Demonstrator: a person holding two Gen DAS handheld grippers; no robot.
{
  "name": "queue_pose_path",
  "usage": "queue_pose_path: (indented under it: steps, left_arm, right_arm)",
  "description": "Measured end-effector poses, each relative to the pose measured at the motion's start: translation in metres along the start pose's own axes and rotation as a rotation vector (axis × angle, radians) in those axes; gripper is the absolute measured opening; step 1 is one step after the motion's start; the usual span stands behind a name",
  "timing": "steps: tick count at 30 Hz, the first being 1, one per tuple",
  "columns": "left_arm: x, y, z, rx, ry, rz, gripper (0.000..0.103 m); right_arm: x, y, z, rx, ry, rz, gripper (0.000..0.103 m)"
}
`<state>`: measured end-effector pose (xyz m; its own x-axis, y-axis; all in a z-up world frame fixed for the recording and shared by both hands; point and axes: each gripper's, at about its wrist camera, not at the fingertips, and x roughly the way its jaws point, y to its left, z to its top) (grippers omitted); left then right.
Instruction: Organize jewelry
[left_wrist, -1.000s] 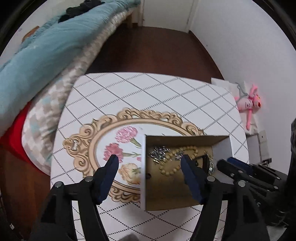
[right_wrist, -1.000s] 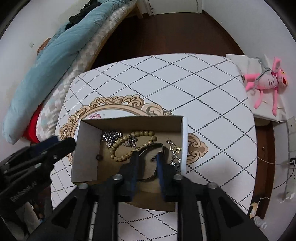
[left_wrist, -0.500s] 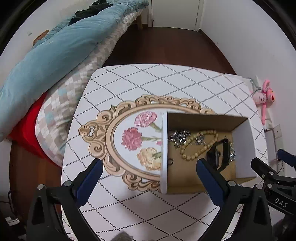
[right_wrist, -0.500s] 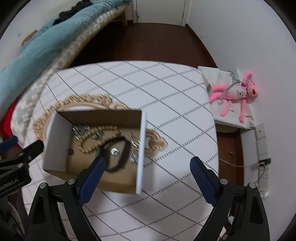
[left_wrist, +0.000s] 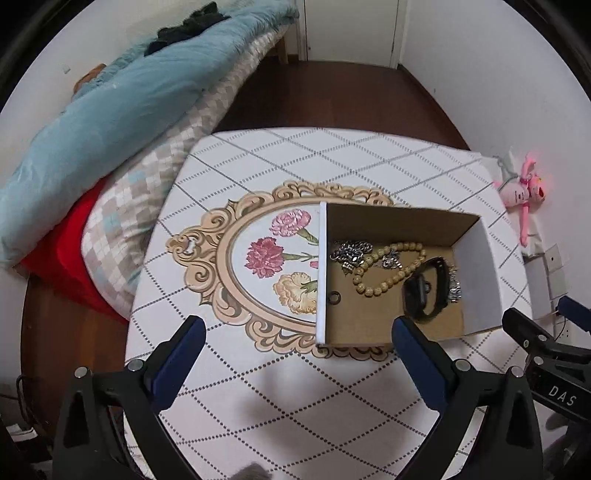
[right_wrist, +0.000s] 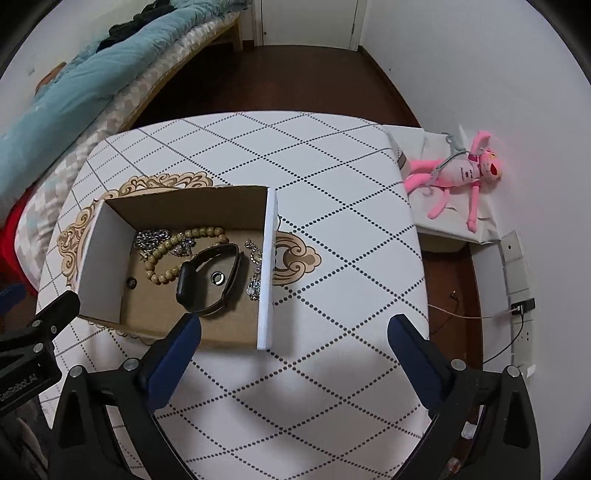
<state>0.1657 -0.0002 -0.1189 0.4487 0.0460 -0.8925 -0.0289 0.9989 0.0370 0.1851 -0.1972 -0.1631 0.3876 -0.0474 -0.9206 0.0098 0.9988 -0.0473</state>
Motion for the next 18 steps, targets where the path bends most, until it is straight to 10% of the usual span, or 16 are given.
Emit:
queue_pose_path:
  steps: [18]
  left_arm:
    - [-0.145,0.012,-0.039,-0.040,-0.222,-0.044,0.103]
  right_arm:
    - [-0.152,-0.012,-0.058,0.041,-0.239,-0.005,0.102]
